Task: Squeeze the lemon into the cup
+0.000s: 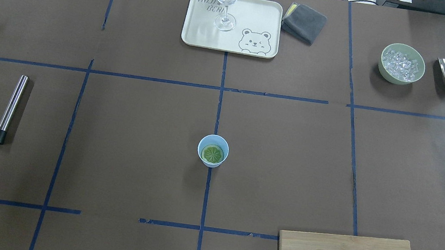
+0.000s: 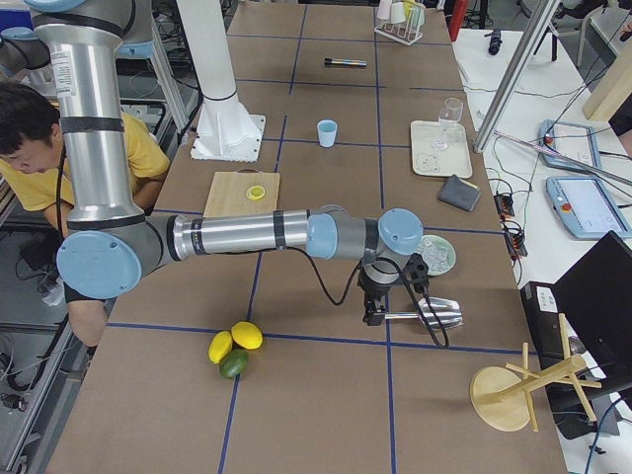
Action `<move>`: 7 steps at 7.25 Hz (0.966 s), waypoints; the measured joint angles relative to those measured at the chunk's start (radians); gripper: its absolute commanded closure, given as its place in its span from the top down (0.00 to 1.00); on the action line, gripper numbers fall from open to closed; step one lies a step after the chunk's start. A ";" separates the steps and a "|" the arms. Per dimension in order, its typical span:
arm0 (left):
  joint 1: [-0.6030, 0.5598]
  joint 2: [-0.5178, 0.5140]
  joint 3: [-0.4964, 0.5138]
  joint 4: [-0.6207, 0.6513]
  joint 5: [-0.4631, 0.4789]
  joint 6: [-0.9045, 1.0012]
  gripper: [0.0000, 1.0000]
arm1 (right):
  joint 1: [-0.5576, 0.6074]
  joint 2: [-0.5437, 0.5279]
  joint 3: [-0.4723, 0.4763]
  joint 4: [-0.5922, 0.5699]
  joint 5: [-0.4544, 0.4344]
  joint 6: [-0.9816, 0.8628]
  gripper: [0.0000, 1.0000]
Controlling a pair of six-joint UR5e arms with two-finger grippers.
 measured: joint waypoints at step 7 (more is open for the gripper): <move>0.034 0.122 -0.054 -0.162 -0.003 -0.100 1.00 | -0.005 -0.001 -0.002 0.001 0.003 0.000 1.00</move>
